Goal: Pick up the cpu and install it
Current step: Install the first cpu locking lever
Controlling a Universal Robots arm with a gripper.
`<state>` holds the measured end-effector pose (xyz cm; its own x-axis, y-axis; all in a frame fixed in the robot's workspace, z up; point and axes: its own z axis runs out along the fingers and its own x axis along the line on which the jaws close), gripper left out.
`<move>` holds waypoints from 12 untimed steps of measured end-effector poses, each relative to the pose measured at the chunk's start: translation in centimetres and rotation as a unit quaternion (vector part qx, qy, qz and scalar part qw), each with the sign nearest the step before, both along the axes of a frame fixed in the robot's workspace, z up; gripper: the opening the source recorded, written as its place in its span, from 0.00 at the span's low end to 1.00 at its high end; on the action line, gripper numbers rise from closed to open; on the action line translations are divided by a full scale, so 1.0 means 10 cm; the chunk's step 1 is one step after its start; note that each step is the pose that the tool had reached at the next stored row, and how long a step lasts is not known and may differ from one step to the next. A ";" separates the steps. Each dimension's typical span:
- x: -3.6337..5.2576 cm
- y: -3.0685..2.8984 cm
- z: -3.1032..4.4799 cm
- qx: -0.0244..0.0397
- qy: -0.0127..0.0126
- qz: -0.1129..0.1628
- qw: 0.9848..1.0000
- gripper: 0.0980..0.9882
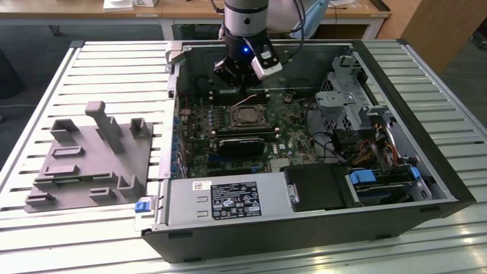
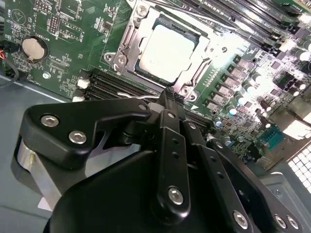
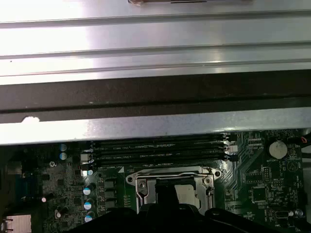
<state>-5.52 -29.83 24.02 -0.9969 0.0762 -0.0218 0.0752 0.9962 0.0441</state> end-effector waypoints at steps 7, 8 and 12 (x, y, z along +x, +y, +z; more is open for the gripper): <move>0.000 -0.025 -0.001 0.000 0.000 0.000 1.000 0.01; 0.000 -0.028 -0.001 0.000 0.000 0.000 1.000 0.01; 0.000 -0.042 -0.002 0.000 0.000 0.000 1.000 0.01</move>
<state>-5.53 -30.25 24.00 -0.9969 0.0762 -0.0218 0.0752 0.9962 0.0442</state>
